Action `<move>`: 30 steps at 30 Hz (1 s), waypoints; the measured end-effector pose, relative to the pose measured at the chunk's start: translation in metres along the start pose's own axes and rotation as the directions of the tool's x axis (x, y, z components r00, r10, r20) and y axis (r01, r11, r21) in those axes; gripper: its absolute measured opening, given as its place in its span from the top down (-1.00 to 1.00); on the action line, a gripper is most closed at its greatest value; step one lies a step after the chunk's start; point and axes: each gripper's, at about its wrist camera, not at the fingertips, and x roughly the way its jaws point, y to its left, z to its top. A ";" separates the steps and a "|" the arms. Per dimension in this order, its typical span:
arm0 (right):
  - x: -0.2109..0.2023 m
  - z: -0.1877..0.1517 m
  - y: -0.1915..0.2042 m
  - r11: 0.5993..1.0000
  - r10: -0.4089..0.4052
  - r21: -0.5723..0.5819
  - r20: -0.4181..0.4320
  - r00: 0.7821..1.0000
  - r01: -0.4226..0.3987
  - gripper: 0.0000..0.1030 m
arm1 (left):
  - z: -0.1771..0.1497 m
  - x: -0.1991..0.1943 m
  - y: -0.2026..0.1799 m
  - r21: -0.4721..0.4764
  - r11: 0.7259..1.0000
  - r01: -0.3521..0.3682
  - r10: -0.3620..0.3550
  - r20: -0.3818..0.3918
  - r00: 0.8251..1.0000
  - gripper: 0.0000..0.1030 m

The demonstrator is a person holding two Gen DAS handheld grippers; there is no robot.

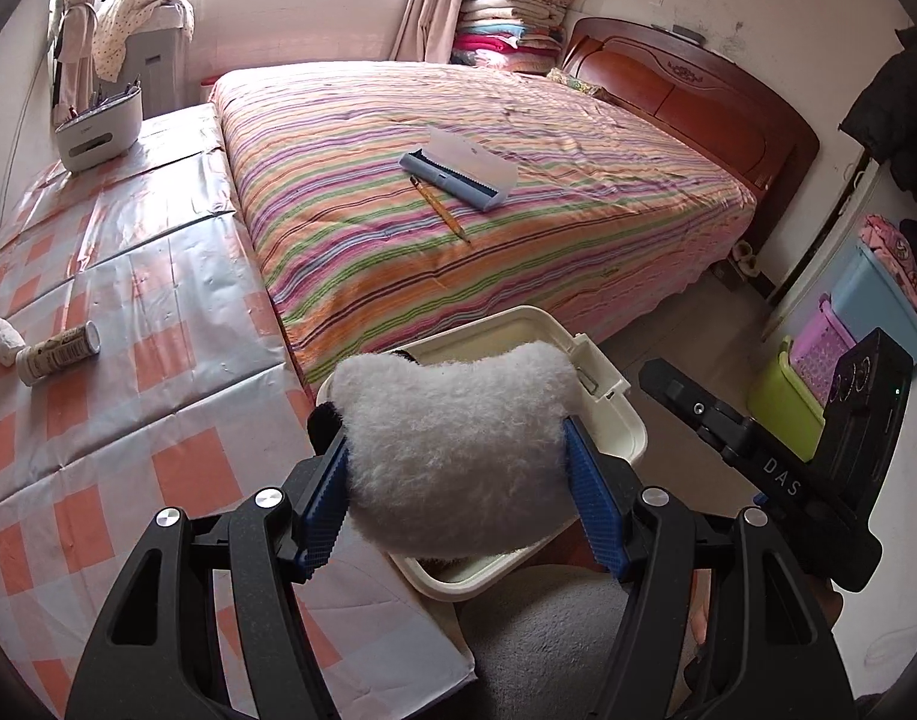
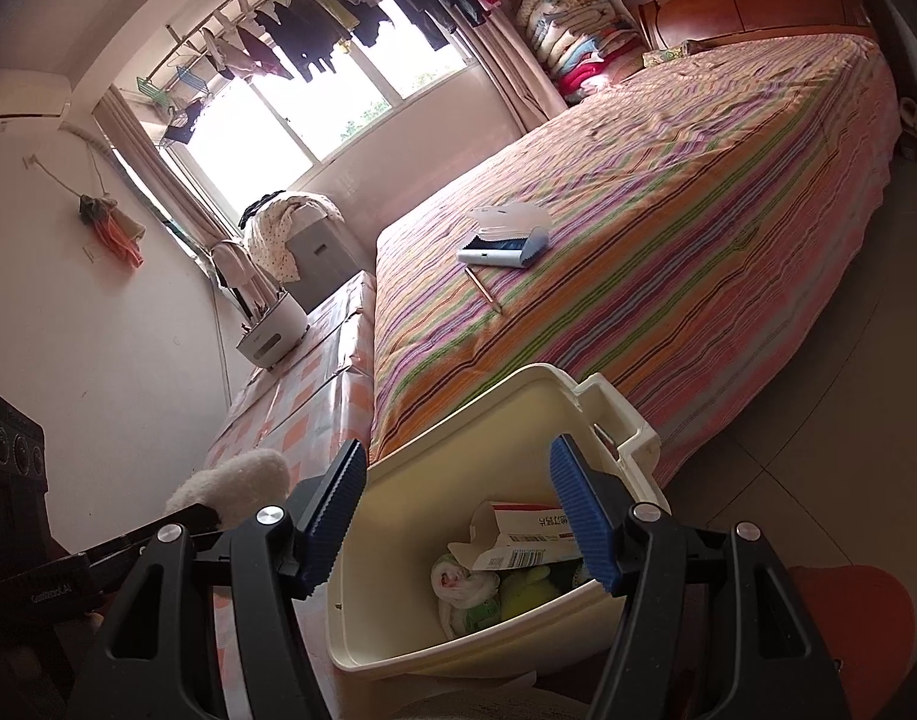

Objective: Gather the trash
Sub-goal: 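Open the left tool to drop the white fluffy toy into the bin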

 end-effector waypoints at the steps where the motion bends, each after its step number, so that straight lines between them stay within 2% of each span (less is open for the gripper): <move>1: -0.001 0.000 -0.002 1.000 -0.004 0.004 0.003 1.000 0.004 -0.20 | 0.002 0.004 -0.002 0.004 1.000 0.002 -0.002 -0.003 1.000 -0.25; 10: -0.006 0.001 -0.015 0.999 -0.027 0.026 0.007 1.000 0.026 -0.21 | 0.010 0.035 -0.015 0.027 1.000 0.015 -0.014 -0.051 0.999 -0.42; 17: -0.004 0.001 -0.017 0.999 -0.027 0.036 0.002 1.000 0.027 -0.20 | 0.009 0.041 -0.011 -0.003 1.000 0.028 -0.028 -0.065 0.997 -0.52; 23: -0.002 0.000 -0.012 1.000 -0.004 0.027 -0.004 1.000 0.004 -0.20 | 0.006 0.023 0.003 -0.038 0.999 0.004 -0.005 -0.030 1.000 -0.52; 30: 0.012 -0.003 0.009 0.999 0.039 -0.003 -0.046 0.998 -0.039 -0.20 | -0.008 -0.012 0.048 -0.151 0.988 -0.038 0.043 0.026 0.999 -0.52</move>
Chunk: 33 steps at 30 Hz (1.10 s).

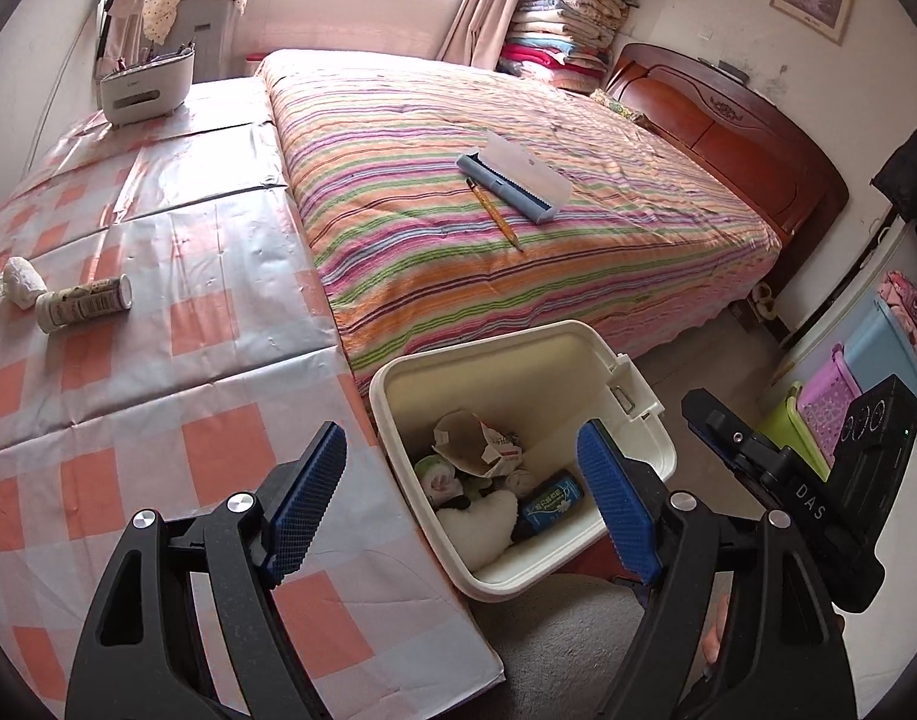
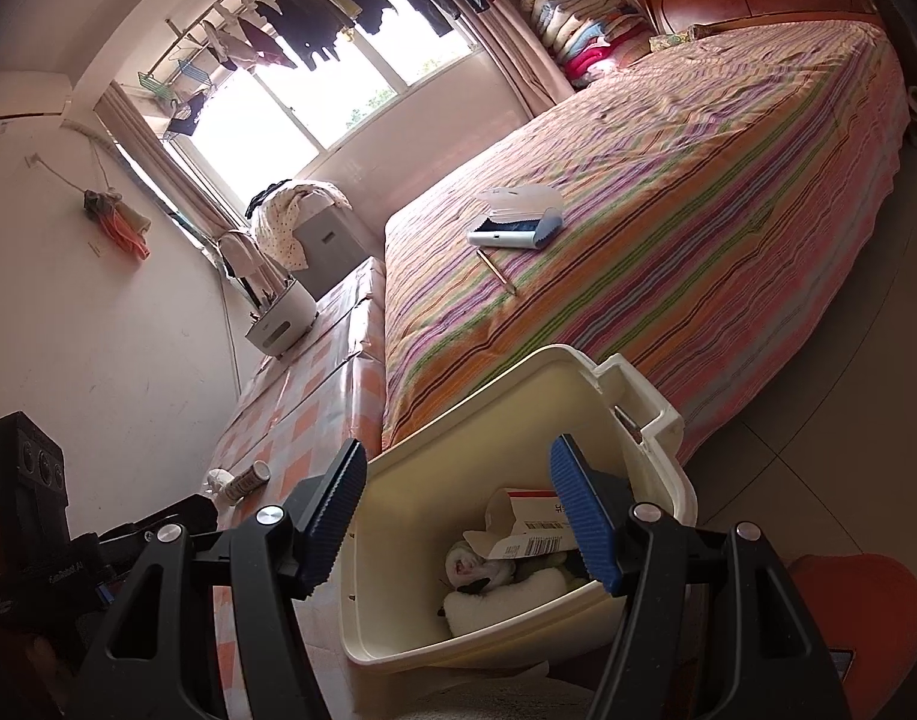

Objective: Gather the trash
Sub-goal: 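Open the left tool to drop the white fluffy toy into the bin, then move the left tool to the crumpled white tissue and grasp it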

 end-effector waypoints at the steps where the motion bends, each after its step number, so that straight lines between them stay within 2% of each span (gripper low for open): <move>1: 0.003 0.000 0.005 1.000 0.008 -0.009 -0.007 1.000 -0.009 -0.20 | 0.000 -0.004 0.009 -0.016 1.000 -0.012 0.012 0.006 1.000 -0.52; 5: 0.015 -0.003 0.029 0.997 0.040 -0.058 -0.040 0.998 -0.042 -0.21 | -0.001 -0.022 0.049 -0.098 0.994 -0.056 0.059 0.034 0.998 -0.52; 8: 0.023 -0.005 0.049 0.992 0.067 -0.102 -0.058 0.996 -0.072 -0.20 | 0.000 -0.037 0.085 -0.186 0.979 -0.086 0.097 0.053 0.994 -0.52; 11: 0.032 -0.006 0.068 0.985 0.102 -0.131 -0.076 0.992 -0.112 -0.20 | 0.000 -0.051 0.121 -0.284 0.948 -0.141 0.164 0.060 0.985 -0.52; 17: 0.054 -0.008 0.109 0.957 0.162 -0.218 -0.142 0.977 -0.190 -0.21 | 0.010 -0.076 0.184 -0.435 0.877 -0.205 0.258 0.067 0.964 -0.52; 20: 0.068 -0.007 0.133 0.925 0.190 -0.294 -0.192 0.963 -0.241 -0.21 | 0.022 -0.086 0.215 -0.500 0.835 -0.230 0.300 0.064 0.952 -0.52; 23: 0.085 -0.007 0.156 0.882 0.225 -0.356 -0.258 0.940 -0.309 -0.20 | 0.037 -0.090 0.249 -0.566 0.777 -0.274 0.354 0.034 0.935 -0.52; 25: 0.096 -0.007 0.172 0.848 0.246 -0.394 -0.301 0.921 -0.355 -0.21 | 0.045 -0.090 0.273 -0.630 0.720 -0.289 0.379 0.009 0.925 -0.52; 29: 0.119 -0.008 0.204 0.763 0.274 -0.470 -0.386 0.881 -0.444 -0.20 | 0.064 -0.080 0.317 -0.724 0.628 -0.285 0.378 -0.036 0.925 -0.52; 30: 0.124 -0.009 0.211 0.740 0.278 -0.488 -0.404 0.871 -0.462 -0.20 | 0.069 -0.075 0.326 -0.736 0.612 -0.288 0.374 -0.050 0.926 -0.52; 32: 0.135 -0.013 0.224 0.699 0.284 -0.512 -0.442 0.851 -0.500 -0.20 | 0.080 -0.064 0.340 -0.742 0.587 -0.323 0.391 -0.089 0.916 -0.52; 33: 0.140 -0.015 0.230 0.684 0.280 -0.526 -0.450 0.848 -0.505 -0.20 | 0.086 -0.057 0.346 -0.740 0.577 -0.345 0.400 -0.112 0.910 -0.52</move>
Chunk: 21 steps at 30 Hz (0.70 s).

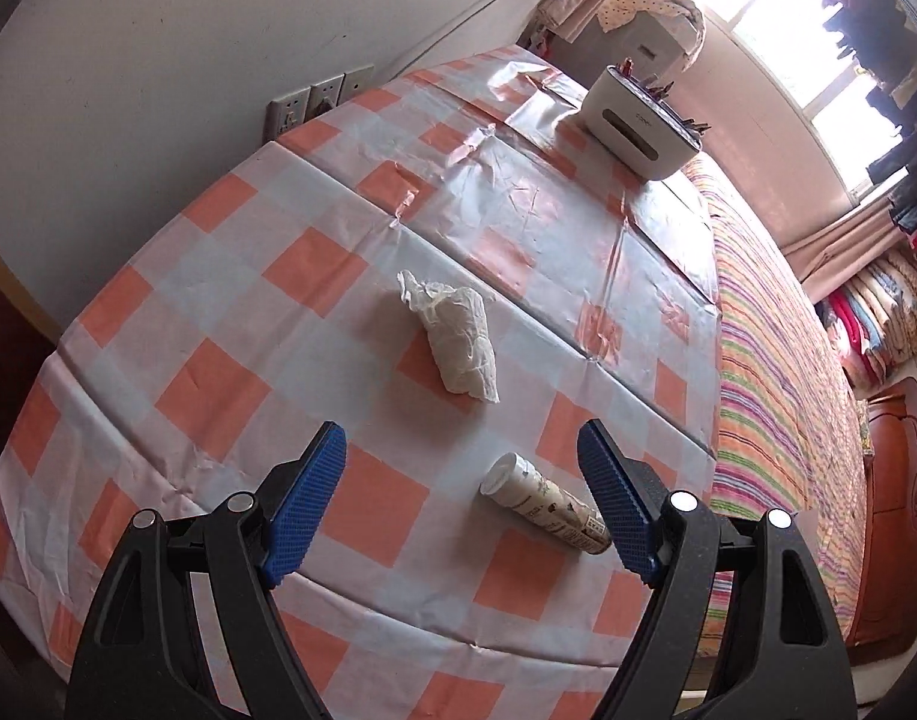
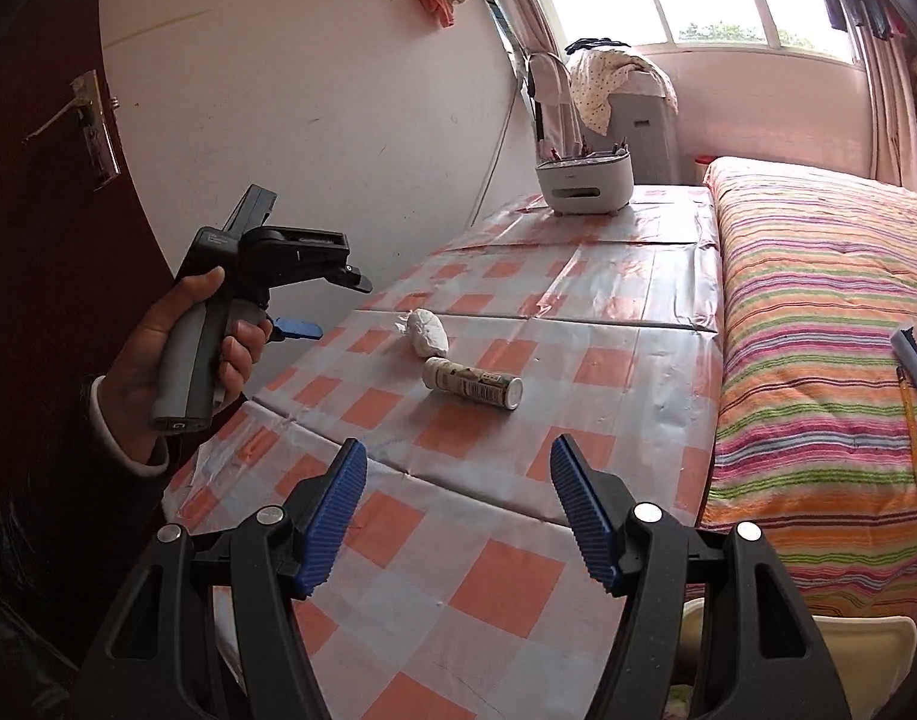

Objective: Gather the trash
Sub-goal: 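Move the left tool to the crumpled white tissue and grasp it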

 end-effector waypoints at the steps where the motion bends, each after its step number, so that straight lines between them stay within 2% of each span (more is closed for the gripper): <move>1: 0.006 0.003 0.002 1.000 0.006 -0.018 -0.007 1.000 -0.006 -0.20 | 0.005 0.008 -0.002 -0.004 1.000 -0.023 0.023 -0.003 1.000 -0.52; 6: 0.036 0.014 0.006 0.994 0.060 -0.084 -0.040 0.997 -0.063 -0.20 | 0.026 0.057 -0.016 0.011 0.993 -0.116 0.116 -0.064 0.991 -0.52; 10: 0.062 0.020 0.008 0.982 0.080 -0.164 -0.086 0.993 -0.093 -0.20 | 0.038 0.087 -0.022 0.050 0.977 -0.208 0.211 -0.077 0.974 -0.52; 13: 0.078 0.022 0.006 0.975 0.082 -0.195 -0.115 0.990 -0.103 -0.20 | 0.046 0.108 -0.020 0.026 0.977 -0.212 0.214 -0.139 0.967 -0.52; 21: 0.096 0.028 -0.004 0.976 0.120 -0.167 -0.128 0.984 -0.140 -0.20 | 0.056 0.141 -0.019 0.018 0.965 -0.262 0.260 -0.197 0.945 -0.46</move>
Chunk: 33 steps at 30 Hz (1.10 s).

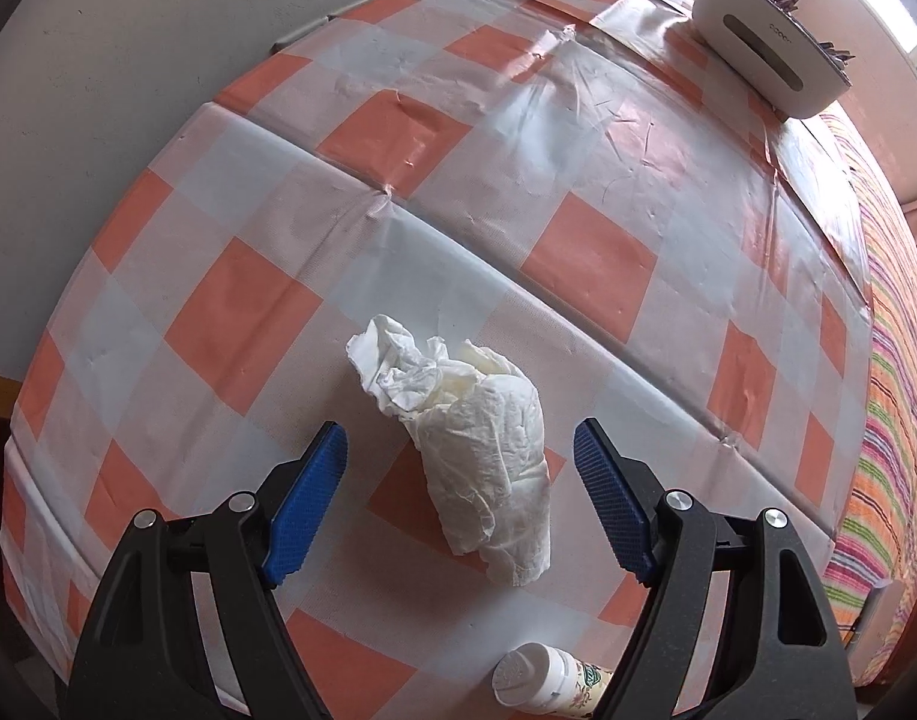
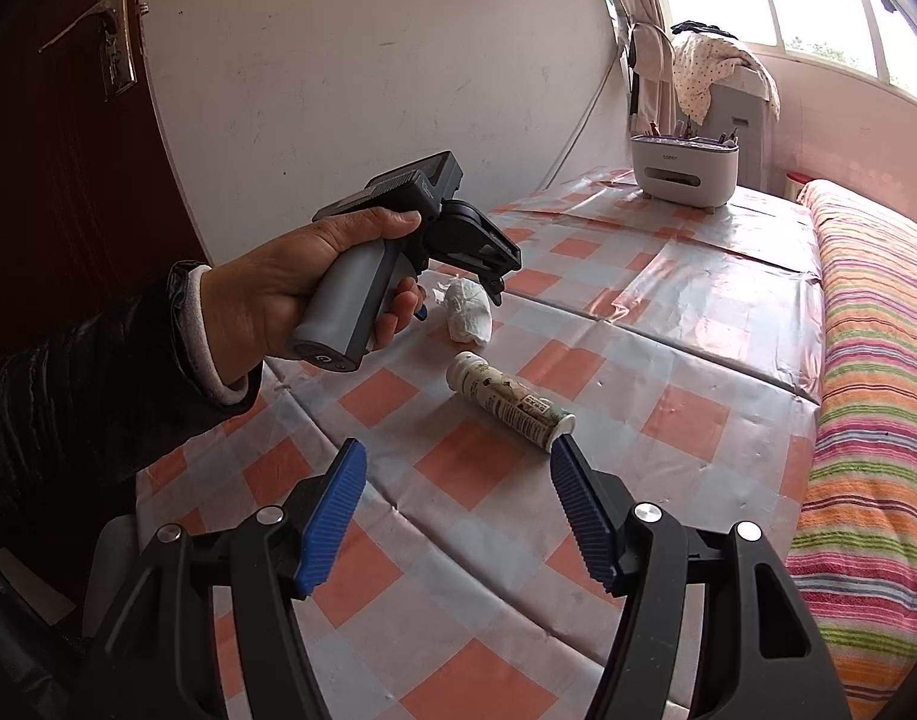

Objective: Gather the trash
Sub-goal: 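Move the left tool to the crumpled white tissue and grasp it, then grasp the tall printed drink bottle with the right tool while the left tool holds the tissue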

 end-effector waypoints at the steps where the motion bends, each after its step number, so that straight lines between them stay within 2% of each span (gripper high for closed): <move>1: 0.002 0.001 -0.001 1.000 0.002 -0.001 -0.002 1.000 -0.002 -0.20 | 0.001 0.003 0.000 -0.001 1.000 -0.002 0.002 -0.016 1.000 -0.37; 2: 0.004 0.002 -0.001 1.000 0.004 -0.004 -0.004 1.000 -0.004 -0.20 | 0.001 0.003 -0.002 0.009 1.000 -0.018 0.018 -0.003 1.000 -0.33; 4: 0.008 0.004 -0.002 1.000 0.009 -0.014 -0.010 1.000 -0.009 -0.20 | 0.002 0.004 -0.006 0.031 0.999 -0.041 0.041 -0.003 0.999 -0.05; 5: 0.010 0.005 -0.002 1.000 0.008 -0.019 -0.012 1.000 -0.008 -0.20 | 0.001 0.003 -0.006 0.035 0.999 -0.039 0.039 -0.006 0.999 0.04; 6: 0.012 0.007 -0.003 1.000 0.010 -0.023 -0.016 1.000 -0.011 -0.20 | 0.002 0.002 -0.005 0.038 0.999 -0.029 0.030 -0.009 1.000 0.25; 9: 0.022 0.012 -0.006 0.999 0.027 -0.037 -0.031 0.999 -0.028 -0.20 | -0.001 0.000 -0.005 0.070 0.997 -0.012 0.013 -0.011 1.000 0.48; 20: 0.087 0.034 -0.017 0.988 0.038 -0.140 -0.174 0.984 -0.063 -0.20 | -0.038 -0.015 0.027 0.211 0.975 0.069 -0.073 0.011 0.997 0.54; 33: 0.157 0.050 -0.024 0.971 -0.036 -0.231 -0.370 0.928 -0.054 -0.20 | -0.084 -0.031 0.075 0.256 0.951 0.172 -0.173 -0.020 0.985 0.54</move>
